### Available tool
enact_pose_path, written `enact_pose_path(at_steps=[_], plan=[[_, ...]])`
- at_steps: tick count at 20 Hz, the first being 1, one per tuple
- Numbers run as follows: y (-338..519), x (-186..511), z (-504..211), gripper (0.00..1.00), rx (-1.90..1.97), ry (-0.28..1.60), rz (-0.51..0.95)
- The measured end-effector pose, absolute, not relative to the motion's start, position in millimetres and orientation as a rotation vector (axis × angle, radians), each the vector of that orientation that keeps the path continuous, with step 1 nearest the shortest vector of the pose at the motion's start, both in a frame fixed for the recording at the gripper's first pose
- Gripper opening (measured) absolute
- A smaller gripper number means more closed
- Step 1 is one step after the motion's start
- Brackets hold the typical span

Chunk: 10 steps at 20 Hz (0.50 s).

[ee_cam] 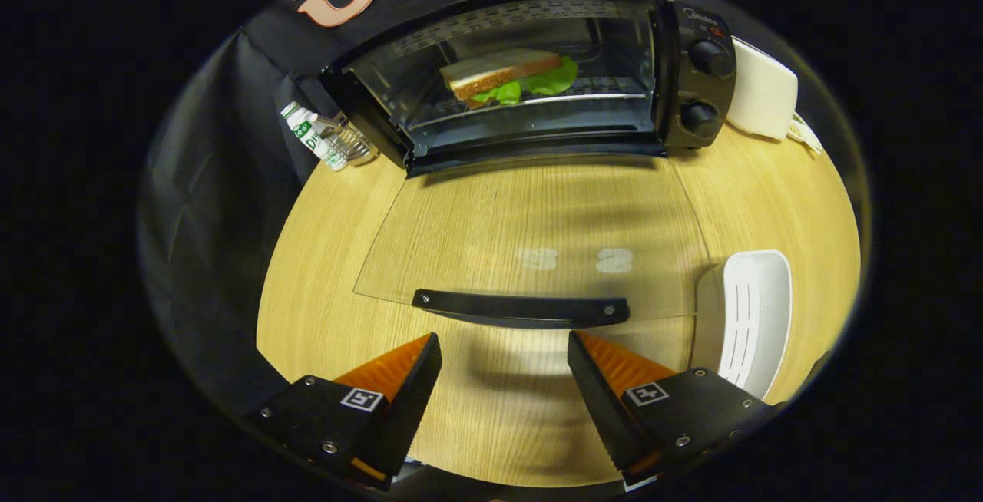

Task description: Open the toaster oven, put the food inside, and close the toaster oven door.

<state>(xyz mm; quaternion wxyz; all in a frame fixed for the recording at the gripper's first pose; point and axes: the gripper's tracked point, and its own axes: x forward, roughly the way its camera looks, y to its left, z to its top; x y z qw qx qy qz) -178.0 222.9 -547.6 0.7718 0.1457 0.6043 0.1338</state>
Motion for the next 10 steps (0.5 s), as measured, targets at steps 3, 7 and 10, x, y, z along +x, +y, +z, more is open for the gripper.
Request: enact_pose_path(at_steps=[3, 7, 10], plan=[[224.4, -177.7, -549.2, 0.98, 0.291, 1.309, 0.306], [219.1, -169.1, -531.0, 0.98, 0.311, 1.268, 0.307], [214.3, -150.8, -502.2, 0.98, 0.351, 1.206, 0.302]])
